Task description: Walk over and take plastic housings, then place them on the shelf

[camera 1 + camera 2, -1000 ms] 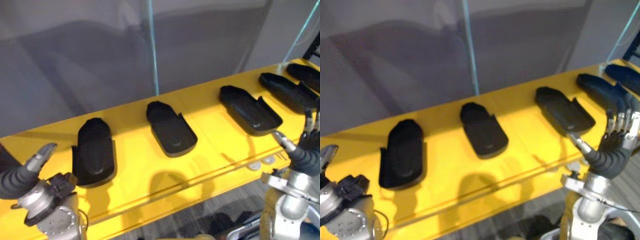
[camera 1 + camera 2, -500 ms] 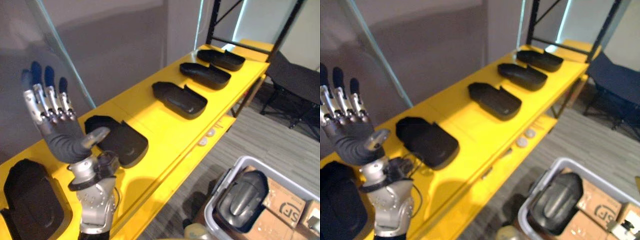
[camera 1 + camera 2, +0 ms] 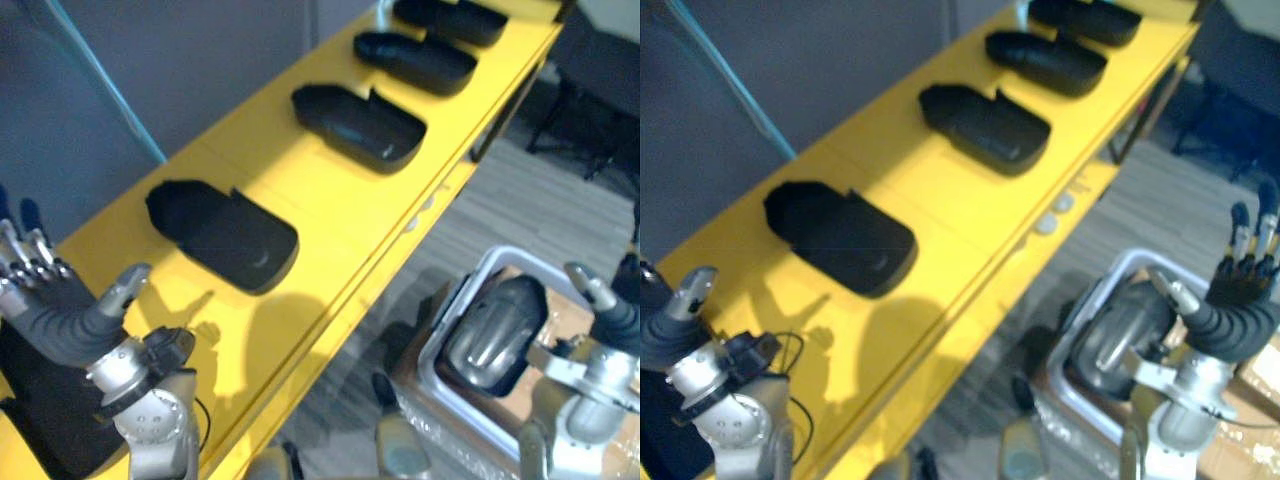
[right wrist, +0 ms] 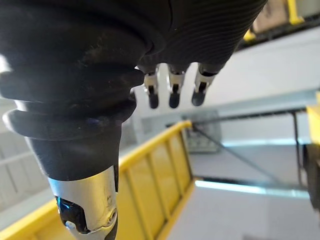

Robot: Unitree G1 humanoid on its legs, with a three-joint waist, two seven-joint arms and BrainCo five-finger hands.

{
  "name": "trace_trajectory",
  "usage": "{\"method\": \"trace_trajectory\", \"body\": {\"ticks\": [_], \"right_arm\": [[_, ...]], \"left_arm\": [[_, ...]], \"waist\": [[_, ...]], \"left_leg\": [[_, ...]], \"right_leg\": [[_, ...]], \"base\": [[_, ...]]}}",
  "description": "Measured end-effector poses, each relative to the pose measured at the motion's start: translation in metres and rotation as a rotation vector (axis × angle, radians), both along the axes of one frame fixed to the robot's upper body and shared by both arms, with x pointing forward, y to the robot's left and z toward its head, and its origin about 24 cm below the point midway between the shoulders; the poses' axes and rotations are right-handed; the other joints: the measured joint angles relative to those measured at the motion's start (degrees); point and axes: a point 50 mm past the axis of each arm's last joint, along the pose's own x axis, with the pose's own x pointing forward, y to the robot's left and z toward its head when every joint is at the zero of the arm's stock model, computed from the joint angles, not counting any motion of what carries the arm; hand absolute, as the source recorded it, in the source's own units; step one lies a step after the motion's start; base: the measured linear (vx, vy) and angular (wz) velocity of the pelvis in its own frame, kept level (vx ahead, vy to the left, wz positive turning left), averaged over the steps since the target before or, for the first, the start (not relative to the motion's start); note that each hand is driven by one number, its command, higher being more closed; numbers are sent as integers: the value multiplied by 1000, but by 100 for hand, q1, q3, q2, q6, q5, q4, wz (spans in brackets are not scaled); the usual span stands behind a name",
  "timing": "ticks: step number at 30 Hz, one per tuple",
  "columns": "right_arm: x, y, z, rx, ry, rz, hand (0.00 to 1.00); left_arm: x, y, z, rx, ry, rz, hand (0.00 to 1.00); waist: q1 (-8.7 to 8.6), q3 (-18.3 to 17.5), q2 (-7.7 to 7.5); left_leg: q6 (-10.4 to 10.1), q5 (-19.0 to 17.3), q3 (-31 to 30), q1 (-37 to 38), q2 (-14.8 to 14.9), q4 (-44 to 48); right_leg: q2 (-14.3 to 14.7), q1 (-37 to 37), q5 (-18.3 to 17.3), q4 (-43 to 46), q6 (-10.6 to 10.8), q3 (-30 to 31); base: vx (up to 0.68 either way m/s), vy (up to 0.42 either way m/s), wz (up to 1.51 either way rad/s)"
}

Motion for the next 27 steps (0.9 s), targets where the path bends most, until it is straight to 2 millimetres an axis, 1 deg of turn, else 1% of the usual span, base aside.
{"method": "trace_trajectory", "body": {"ticks": [2,3,4,5,6,7,8,9,10,11,12,13,14,15,16,17,18,19,20,21,22,23,24,25,26,27], "right_arm": [[19,11,11,12,-56,61,0],[24,13,14,8,-66,62,0],[30,14,17,9,-79,48,0],[34,13,20,17,-90,20,0],[34,12,21,25,-92,1,0],[33,11,18,45,-75,-39,0],[28,8,8,93,-33,-70,0],[24,6,3,116,-9,-86,0],[15,4,-7,145,30,-112,0],[1,4,-22,164,99,-129,0],[-4,5,-25,163,117,-128,0],[-11,6,-30,144,144,-117,0],[-15,6,-32,132,148,-106,0],[-15,6,-32,128,144,-96,0],[-16,6,-31,117,132,-83,0],[-18,8,-30,99,117,-71,0],[-18,8,-29,91,106,-67,0],[-18,9,-27,81,90,-59,0],[-17,11,-26,70,83,-53,0],[-16,11,-25,66,79,-52,0],[-14,13,-24,65,75,-46,0],[-7,15,-22,42,91,-32,0],[-5,15,-22,38,102,-27,0],[-3,14,-25,35,119,-28,0],[2,10,-29,36,152,-42,0],[4,10,-31,41,165,-43,0]], "left_arm": [[2,-3,10,-7,-78,11,0],[3,-3,12,-7,-100,7,0],[3,-6,18,10,-143,5,0],[5,-10,24,33,-188,-13,0],[5,-13,27,44,-209,-29,0],[4,-16,30,69,-229,-53,0],[2,-20,31,101,-231,-83,0],[1,-21,30,117,-226,-108,0],[0,-24,29,144,-211,-143,0],[-2,-24,24,163,-175,-166,0],[-3,-24,22,158,-161,-164,0],[-5,-24,19,141,-143,-151,0],[-5,-24,18,142,-133,-134,0],[-5,-24,18,143,-130,-119,0],[-4,-23,18,144,-123,-104,0],[-3,-21,17,143,-102,-81,0],[-3,-19,17,149,-93,-61,0],[-3,-13,17,161,-75,-20,0],[-2,-9,16,165,-54,14,0],[-2,-7,15,164,-43,22,0],[-2,-4,15,161,-28,44,0],[3,-2,9,135,18,58,0],[5,-1,7,131,36,58,0],[7,-1,5,134,53,57,0],[6,2,5,133,52,60,0],[5,4,4,129,53,72,0]], "waist": [[29,282,102],[32,334,120],[36,401,152],[30,562,162],[33,663,154],[48,762,126],[96,772,110],[114,779,98],[137,780,88],[194,804,36],[197,802,34],[214,768,47],[121,746,24],[60,729,5],[12,638,-44],[13,414,-70],[19,304,-76],[33,102,-119],[58,-27,-179],[94,-92,-228],[174,-140,-295],[292,-179,-223],[314,-206,-184],[342,-300,-183],[394,-443,-52],[413,-488,-29]], "left_leg": [[0,-2,-136,-178,7,129],[3,-7,-173,-224,18,176],[-1,-24,-297,-374,28,288],[-14,-89,-439,-465,56,514],[3,-135,-494,-473,65,648],[1,-285,-603,-477,80,910],[9,-476,-597,-471,112,1154],[31,-551,-570,-457,112,1271],[79,-694,-455,-420,115,1432],[234,-903,34,-239,142,1595],[294,-962,267,-154,180,1612],[445,-990,776,20,316,1472],[497,-907,1073,139,345,1332],[504,-817,1275,234,390,1231],[534,-664,1593,402,412,954],[576,-453,1931,515,424,616],[573,-367,2045,526,429,481],[570,-221,2269,525,433,277],[533,-148,2448,527,441,192],[513,-135,2539,530,442,192],[508,-133,2607,524,433,284],[525,-92,2414,503,427,378],[556,-77,2287,421,446,406],[497,-108,1948,347,314,181],[351,326,1697,373,212,-441],[338,427,1839,334,272,-536]], "right_leg": [[0,-47,33,13,31,-103],[5,-66,32,39,30,-150],[27,-164,-3,154,-6,-227],[73,-221,-129,425,0,-315],[99,-226,-216,608,3,-335],[168,-276,-365,936,25,-330],[252,-319,-395,1115,46,-244],[281,-320,-384,1150,65,-164],[322,-321,-350,1172,120,-17],[351,-323,-164,1107,149,158],[362,-319,37,992,99,124],[354,-285,453,648,-152,-145],[348,-324,253,983,-433,-634],[346,-343,55,1251,-527,-944],[324,-337,-343,1741,-686,-1371],[227,-314,-844,2217,-902,-1816],[162,-276,-1034,2407,-942,-2026],[-37,-133,-1403,2700,-978,-2438],[-260,95,-1676,2853,-1012,-2769],[-383,228,-1786,2846,-1017,-2906],[-466,334,-1912,2687,-899,-3038],[-238,389,-1789,2426,-915,-2977],[-169,435,-1685,2255,-933,-2907],[-96,433,-1534,1984,-896,-2799],[108,395,-1255,1418,-787,-2608],[130,393,-1282,1283,-814,-2643]], "base": [[-42,-7,25],[-47,-33,26],[-42,-36,34],[-54,-41,38],[-39,-14,26],[-84,31,-9],[-88,64,-31],[-128,137,-60],[-152,189,-120],[-192,196,-146],[-253,167,-208],[-269,126,-174],[-246,117,-164],[-155,116,-126],[-60,101,-137],[-32,84,-131],[-21,40,-120],[-24,-21,-98],[-18,-55,-94],[-13,-121,-85],[-34,-201,-112],[-36,-199,-108],[-52,-136,-104],[-100,-43,-99],[-110,-38,-100],[-84,-88,-83]]}}
